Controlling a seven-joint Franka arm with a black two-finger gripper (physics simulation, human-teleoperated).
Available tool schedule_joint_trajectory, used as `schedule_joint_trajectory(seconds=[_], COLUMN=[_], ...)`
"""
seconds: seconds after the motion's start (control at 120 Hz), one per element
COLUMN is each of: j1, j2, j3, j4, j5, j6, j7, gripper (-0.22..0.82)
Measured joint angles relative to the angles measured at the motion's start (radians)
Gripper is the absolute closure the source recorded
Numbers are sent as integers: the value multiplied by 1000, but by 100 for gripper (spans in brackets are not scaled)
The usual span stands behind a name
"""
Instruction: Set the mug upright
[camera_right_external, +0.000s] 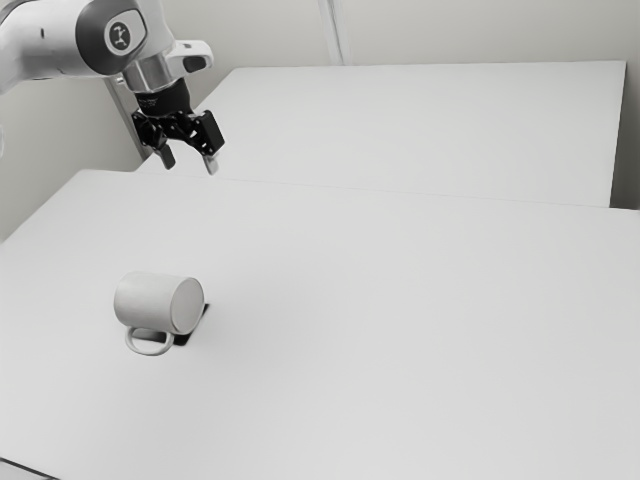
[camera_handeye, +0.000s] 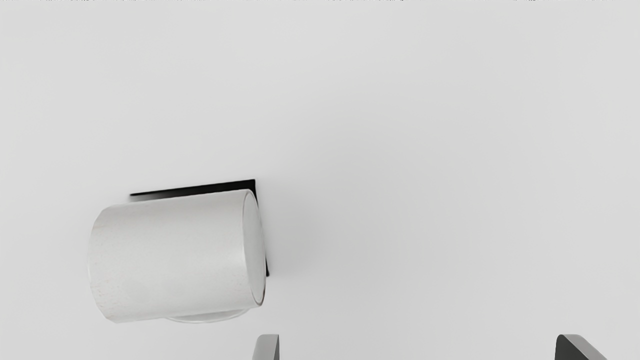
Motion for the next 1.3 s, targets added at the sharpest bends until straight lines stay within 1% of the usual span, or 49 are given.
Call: schedule_joint_trajectory(seconds=[0.333, 0.358, 0.45, 0.517, 0.592, 0.642, 0.792, 0.875, 0.933, 1.017, 1.067, 1.167, 1.25, 1.3], j1=[-20, -35, -110, -125, -96, -56, 101, 163, 180, 178, 200, 240, 251, 267], j2=[-3, -5, -7, -2, 1, 2, 4, 11, 34, 73, 97, 119, 129, 148], j3=[6, 22, 114, 159, 187, 199, 207, 207, 208, 208, 208, 258, 307, 324], j4=[-11, -10, -9, -8, -8, -8, -9, -8, -7, -10, -13, -27, -51, -59], j5=[-12, -25, -117, -191, -253, -279, -315, -323, -340, -381, -406, -446, -479, -504], j6=[5, 2, -21, -46, -74, -89, -116, -125, -129, -135, -141, -151, -160, -164], j7=[5, 9, 37, 71, 112, 137, 203, 234, 256, 298, 328, 388, 439, 470], gripper=[0, 0, 0, 0, 0, 0, 0, 0, 0, 0, 0, 0, 0, 0])
